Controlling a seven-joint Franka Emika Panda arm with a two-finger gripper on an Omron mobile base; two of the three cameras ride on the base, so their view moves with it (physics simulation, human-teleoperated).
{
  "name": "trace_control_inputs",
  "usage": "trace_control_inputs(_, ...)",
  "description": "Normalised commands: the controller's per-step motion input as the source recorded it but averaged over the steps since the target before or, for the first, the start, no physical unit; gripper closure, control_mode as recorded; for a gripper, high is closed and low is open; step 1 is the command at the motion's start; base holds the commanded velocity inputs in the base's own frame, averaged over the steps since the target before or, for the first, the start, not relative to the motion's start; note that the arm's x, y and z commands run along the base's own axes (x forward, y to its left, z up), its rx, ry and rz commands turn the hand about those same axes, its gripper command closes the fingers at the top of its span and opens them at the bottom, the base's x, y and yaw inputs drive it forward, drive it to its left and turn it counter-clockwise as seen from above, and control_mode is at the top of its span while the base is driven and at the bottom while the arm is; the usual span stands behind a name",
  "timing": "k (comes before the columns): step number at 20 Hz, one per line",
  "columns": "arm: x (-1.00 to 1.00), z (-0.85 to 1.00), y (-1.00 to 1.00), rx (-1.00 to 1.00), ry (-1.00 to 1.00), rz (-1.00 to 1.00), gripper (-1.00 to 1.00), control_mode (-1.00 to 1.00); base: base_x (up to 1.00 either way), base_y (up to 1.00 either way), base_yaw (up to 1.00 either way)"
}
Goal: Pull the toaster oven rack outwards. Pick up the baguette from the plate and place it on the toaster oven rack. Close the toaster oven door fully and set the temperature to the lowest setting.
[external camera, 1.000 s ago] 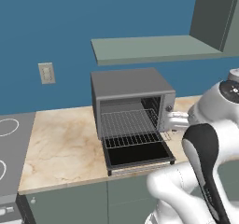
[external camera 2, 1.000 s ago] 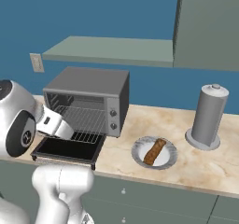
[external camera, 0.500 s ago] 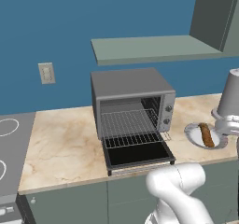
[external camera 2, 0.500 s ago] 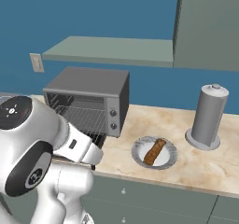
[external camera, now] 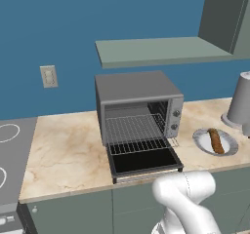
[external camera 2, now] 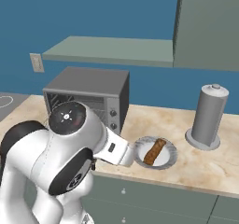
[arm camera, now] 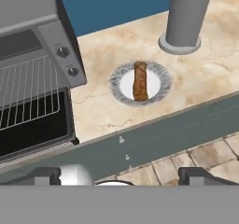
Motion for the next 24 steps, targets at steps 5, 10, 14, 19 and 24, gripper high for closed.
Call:
trace_control_inputs(5,0.72,-0.27,-0.1,0.0,0.14,0.01,-1.0,-1.0,0.0,0.0,0.0)
trace_control_inputs(10,0.61,-0.45,0.0,0.0,0.21,0.0,-1.0,-1.0,0.0,0.0,0.0)
trace_control_inputs(14,0.4,-0.6,-0.12,0.01,0.19,0.0,-1.0,-1.0,0.0,0.0,0.0)
trace_control_inputs(19,0.29,-0.54,-0.3,0.03,0.09,0.0,-1.0,-1.0,0.0,0.0,0.0)
trace_control_inputs(24,0.25,-0.46,-0.34,0.0,0.0,0.0,-1.0,-1.0,0.0,0.0,0.0)
